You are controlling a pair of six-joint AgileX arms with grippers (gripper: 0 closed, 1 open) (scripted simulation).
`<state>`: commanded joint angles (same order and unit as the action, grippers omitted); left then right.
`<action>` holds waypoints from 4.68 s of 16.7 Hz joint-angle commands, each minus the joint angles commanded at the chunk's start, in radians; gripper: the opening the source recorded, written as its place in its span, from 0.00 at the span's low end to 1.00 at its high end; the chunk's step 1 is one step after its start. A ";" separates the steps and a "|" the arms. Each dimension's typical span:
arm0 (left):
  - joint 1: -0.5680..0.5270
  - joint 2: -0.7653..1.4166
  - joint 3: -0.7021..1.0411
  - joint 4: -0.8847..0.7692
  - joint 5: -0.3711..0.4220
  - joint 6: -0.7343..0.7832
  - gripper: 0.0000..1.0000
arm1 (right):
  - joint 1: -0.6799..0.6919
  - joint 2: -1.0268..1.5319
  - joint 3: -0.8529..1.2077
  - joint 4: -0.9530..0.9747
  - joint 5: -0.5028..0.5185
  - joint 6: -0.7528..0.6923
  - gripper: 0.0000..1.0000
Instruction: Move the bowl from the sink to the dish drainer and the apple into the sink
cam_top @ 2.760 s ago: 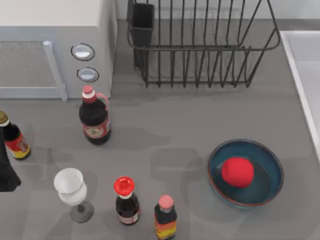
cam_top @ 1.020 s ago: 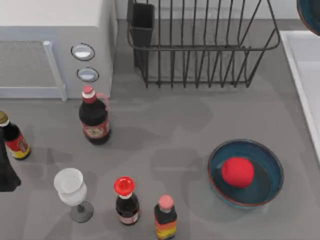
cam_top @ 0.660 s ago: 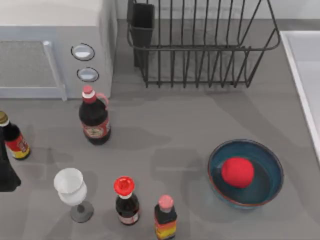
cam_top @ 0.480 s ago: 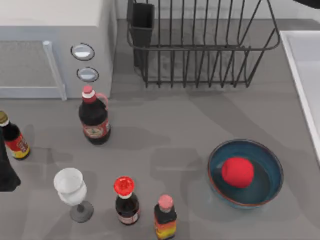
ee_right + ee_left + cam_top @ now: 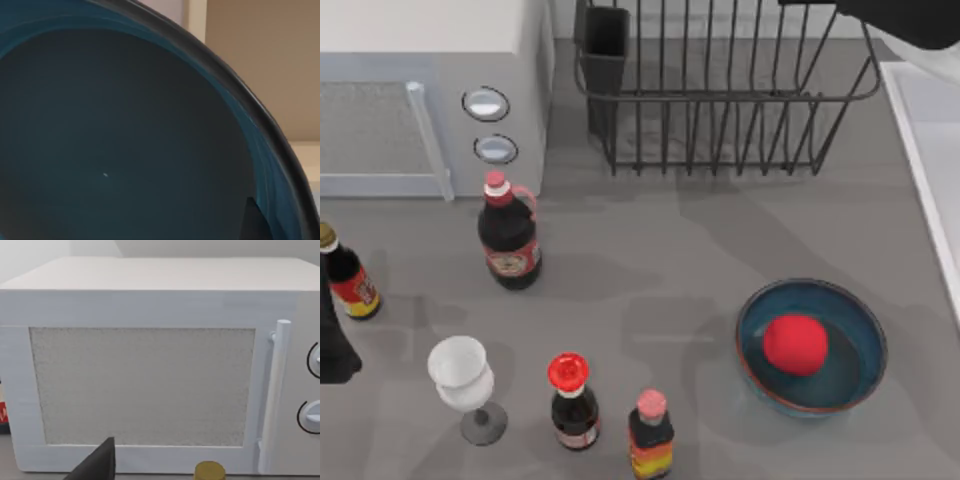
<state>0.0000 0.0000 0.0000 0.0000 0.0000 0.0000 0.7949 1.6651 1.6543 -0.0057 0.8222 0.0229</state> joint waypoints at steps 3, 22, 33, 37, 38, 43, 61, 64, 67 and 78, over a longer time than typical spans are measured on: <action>0.000 0.000 0.000 0.000 0.000 0.000 1.00 | -0.008 0.014 -0.005 0.012 -0.006 0.001 0.00; 0.000 0.000 0.000 0.000 0.000 0.000 1.00 | -0.163 0.379 -0.321 0.706 -0.157 -0.005 0.08; 0.000 0.000 0.000 0.000 0.000 0.000 1.00 | -0.163 0.379 -0.321 0.706 -0.157 -0.005 0.90; 0.000 0.000 0.000 0.000 0.000 0.000 1.00 | -0.163 0.379 -0.321 0.706 -0.157 -0.005 1.00; 0.000 0.000 0.000 0.000 0.000 0.000 1.00 | -0.163 0.379 -0.321 0.706 -0.157 -0.005 1.00; 0.000 0.000 0.000 0.000 0.000 0.000 1.00 | -0.160 0.379 -0.321 0.706 -0.157 -0.005 1.00; 0.000 0.000 0.000 0.000 0.000 0.000 1.00 | -0.586 -0.987 -1.341 0.276 -0.724 0.016 1.00; 0.000 0.000 0.000 0.000 0.000 0.000 1.00 | -0.673 -1.294 -1.502 0.158 -0.783 0.010 1.00; 0.000 0.000 0.000 0.000 0.000 0.000 1.00 | -0.743 -1.512 -1.607 0.069 -0.814 -0.004 1.00; 0.000 0.000 0.000 0.000 0.000 0.000 1.00 | -0.795 -1.665 -1.654 0.006 -0.822 -0.023 1.00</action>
<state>0.0000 0.0000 0.0000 0.0000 0.0000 0.0000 0.0000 0.0000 0.0000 0.0000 0.0000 0.0000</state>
